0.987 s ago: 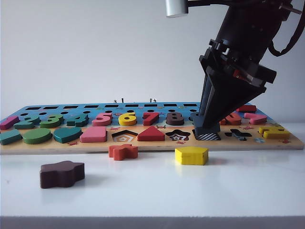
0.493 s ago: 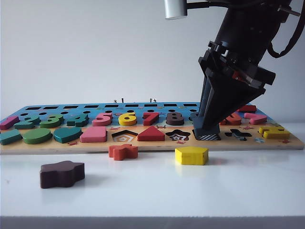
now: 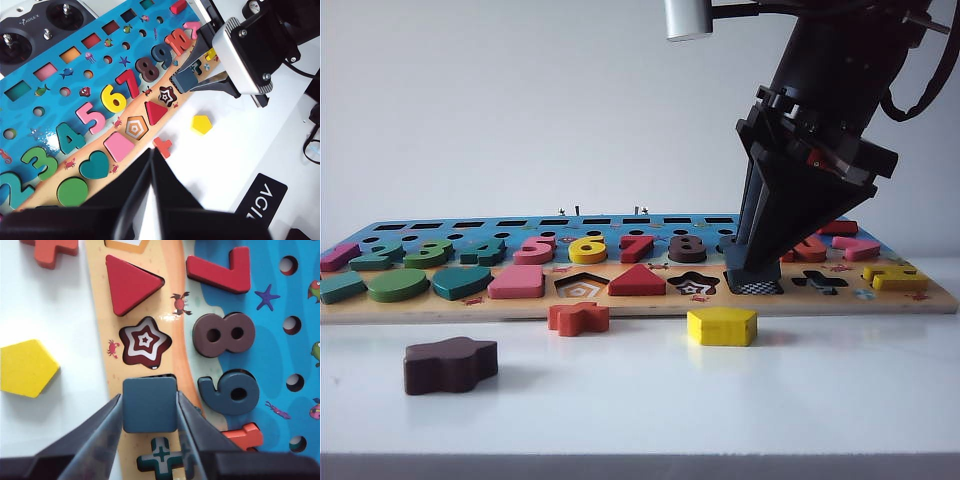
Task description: Insert the cube into the slot.
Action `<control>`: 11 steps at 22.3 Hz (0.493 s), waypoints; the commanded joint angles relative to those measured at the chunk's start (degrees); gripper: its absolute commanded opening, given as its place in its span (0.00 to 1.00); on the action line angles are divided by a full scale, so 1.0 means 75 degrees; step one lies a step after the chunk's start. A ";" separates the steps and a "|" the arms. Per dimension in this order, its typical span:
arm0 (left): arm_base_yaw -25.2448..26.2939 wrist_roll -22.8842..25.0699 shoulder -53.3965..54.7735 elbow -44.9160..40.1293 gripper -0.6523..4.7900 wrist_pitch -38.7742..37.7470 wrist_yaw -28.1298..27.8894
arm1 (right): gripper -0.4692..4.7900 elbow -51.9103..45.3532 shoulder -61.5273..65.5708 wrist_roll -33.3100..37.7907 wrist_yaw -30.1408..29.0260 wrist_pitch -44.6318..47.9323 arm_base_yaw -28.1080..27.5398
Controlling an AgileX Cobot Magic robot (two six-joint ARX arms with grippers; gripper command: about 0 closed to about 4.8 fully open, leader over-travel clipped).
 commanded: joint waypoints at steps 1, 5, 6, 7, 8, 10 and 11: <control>0.0009 0.0041 -0.0006 0.0047 0.15 0.0096 0.0050 | 0.32 0.0020 0.0000 -0.0032 -0.0052 0.0076 0.0003; 0.0009 0.0041 -0.0006 0.0047 0.15 0.0096 0.0050 | 0.37 0.0020 0.0000 -0.0032 -0.0055 0.0076 0.0003; 0.0009 0.0041 -0.0006 0.0047 0.15 0.0096 0.0050 | 0.37 0.0020 0.0000 -0.0029 -0.0052 0.0076 0.0003; 0.0009 0.0041 -0.0006 0.0047 0.15 0.0096 0.0050 | 0.37 0.0020 0.0003 -0.0032 -0.0052 0.0076 0.0000; 0.0009 0.0041 -0.0006 0.0047 0.15 0.0096 0.0050 | 0.38 0.0017 0.0003 -0.0032 -0.0052 0.0076 -0.0003; 0.0009 0.0041 -0.0006 0.0047 0.15 0.0096 0.0050 | 0.38 0.0017 0.0003 -0.0029 -0.0052 0.0076 -0.0044; 0.0009 0.0041 -0.0006 0.0047 0.15 0.0096 0.0050 | 0.39 0.0015 0.0003 -0.0029 -0.0052 0.0076 -0.0052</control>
